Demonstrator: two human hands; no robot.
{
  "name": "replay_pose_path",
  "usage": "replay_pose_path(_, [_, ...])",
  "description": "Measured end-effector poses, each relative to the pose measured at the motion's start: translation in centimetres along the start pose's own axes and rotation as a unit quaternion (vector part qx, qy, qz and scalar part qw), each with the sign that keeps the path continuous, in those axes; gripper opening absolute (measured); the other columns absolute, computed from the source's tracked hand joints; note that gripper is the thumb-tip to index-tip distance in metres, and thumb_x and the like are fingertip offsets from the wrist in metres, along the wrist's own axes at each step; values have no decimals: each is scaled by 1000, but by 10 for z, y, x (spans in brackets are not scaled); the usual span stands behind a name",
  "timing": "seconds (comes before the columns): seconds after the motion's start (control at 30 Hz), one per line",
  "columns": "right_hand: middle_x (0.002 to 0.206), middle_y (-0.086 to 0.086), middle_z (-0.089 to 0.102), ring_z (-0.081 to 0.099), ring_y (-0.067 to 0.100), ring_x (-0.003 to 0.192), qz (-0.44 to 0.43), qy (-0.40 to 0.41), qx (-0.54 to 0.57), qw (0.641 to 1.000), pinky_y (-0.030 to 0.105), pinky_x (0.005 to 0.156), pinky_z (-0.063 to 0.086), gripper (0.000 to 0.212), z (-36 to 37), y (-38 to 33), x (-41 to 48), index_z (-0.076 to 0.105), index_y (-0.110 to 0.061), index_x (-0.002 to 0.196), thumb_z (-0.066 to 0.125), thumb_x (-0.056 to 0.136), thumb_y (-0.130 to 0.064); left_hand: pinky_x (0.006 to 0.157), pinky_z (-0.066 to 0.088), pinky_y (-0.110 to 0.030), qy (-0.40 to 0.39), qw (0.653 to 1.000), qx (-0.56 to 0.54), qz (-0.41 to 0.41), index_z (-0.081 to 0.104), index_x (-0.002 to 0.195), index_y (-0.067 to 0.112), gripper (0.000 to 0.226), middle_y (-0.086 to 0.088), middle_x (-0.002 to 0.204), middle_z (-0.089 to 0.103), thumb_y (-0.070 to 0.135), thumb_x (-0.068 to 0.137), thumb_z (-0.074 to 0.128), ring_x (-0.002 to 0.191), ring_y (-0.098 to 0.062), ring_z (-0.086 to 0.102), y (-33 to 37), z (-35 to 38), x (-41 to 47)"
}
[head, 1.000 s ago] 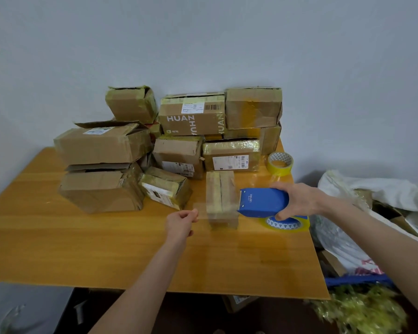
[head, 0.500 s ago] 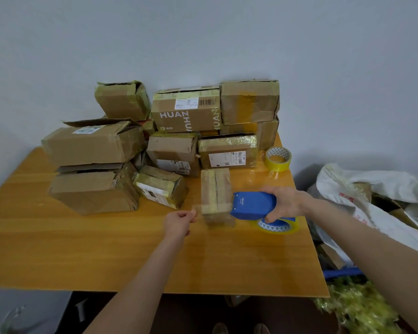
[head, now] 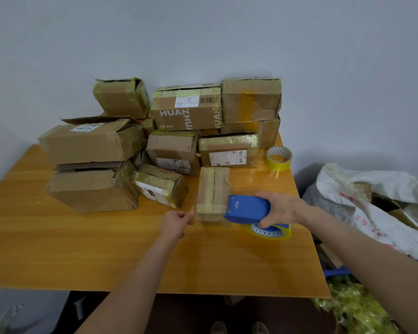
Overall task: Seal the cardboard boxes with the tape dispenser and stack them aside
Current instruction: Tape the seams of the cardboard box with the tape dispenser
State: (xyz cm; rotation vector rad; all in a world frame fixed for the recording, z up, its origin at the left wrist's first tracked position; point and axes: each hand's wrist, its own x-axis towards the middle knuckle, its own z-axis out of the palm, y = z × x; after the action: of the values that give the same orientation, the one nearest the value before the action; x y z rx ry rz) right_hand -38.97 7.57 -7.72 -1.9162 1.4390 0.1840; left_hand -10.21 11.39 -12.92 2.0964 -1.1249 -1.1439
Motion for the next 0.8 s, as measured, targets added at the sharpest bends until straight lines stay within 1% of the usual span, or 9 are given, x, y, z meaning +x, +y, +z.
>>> replay_pose_path(0.1, [108, -4, 56, 55, 18, 99, 3, 6, -18, 1000, 33, 83, 51, 62, -2, 1, -1, 44, -30, 123, 78, 71, -37, 51, 50, -27, -23, 994, 103, -29, 49, 137, 13, 62, -1, 77, 63, 48, 87, 64, 73, -17, 62, 5, -16, -2])
replay_pose_path(0.2, [104, -6, 58, 57, 18, 96, 18, 22, -21, 999, 35, 82, 53, 60, -4, 5, -3, 45, -33, 119, 77, 69, -41, 71, 59, -39, 46, 983, 175, -10, 56, 130, 10, 46, -7, 87, 64, 30, 90, 66, 75, -23, 66, -6, -30, -2])
replay_pose_path(0.27, [104, -6, 58, 57, 17, 96, 19, 17, -20, 999, 36, 84, 53, 57, -4, 4, -3, 44, -35, 114, 77, 68, -42, 74, 59, -37, 91, 985, 142, 48, 68, 117, 10, 28, -7, 98, 69, 16, 89, 66, 75, -19, 66, -9, -31, -6])
replay_pose_path(0.37, [101, -6, 59, 58, 16, 92, 12, 19, -27, 999, 36, 81, 54, 55, -1, -5, -3, 45, -34, 111, 77, 67, -44, 66, 51, -16, 135, 968, 129, 170, 75, 105, 16, 18, 0, 93, 74, 19, 88, 68, 67, -6, 64, 5, -20, -21])
replay_pose_path(0.43, [99, -6, 59, 58, 17, 91, 9, 29, -34, 999, 37, 79, 55, 57, 2, -12, -2, 47, -32, 113, 76, 66, -47, 72, 50, -16, 158, 936, 146, 277, 72, 111, 15, 22, -2, 95, 74, 15, 90, 64, 75, -7, 65, 18, -9, -32])
replay_pose_path(0.5, [98, -6, 59, 58, 17, 89, 10, 35, -46, 998, 34, 74, 54, 60, 4, -18, -3, 46, -31, 115, 75, 65, -49, 86, 51, -22, 145, 898, 192, 368, 63, 124, 13, 33, -7, 112, 70, 6, 92, 59, 96, -15, 66, 26, 4, -39])
replay_pose_path(0.6, [98, -6, 58, 58, 17, 88, 14, 37, -66, 997, 31, 67, 50, 64, 6, -21, -5, 45, -31, 118, 74, 65, -54, 114, 23, -27, 68, 867, 323, 373, 29, 148, 20, 62, 1, 155, 29, -1, 93, 49, 142, -13, 29, 25, 27, -40])
replay_pose_path(0.7, [101, -5, 59, 58, 18, 90, 6, 44, -77, 996, 33, 70, 52, 66, 7, -16, -7, 43, -30, 121, 74, 67, -54, 120, -1, -31, -9, 837, 436, 331, -3, 152, 22, 81, 2, 161, -6, -6, 92, 43, 147, -12, -7, 17, 37, -36])
replay_pose_path(0.8, [104, -5, 58, 58, 19, 93, -11, 44, -80, 996, 38, 78, 55, 68, 7, -11, -7, 42, -30, 124, 74, 68, -52, 121, -3, -34, -14, 817, 468, 337, -11, 150, 23, 84, 0, 160, -14, -4, 92, 43, 146, -12, -15, 9, 35, -34])
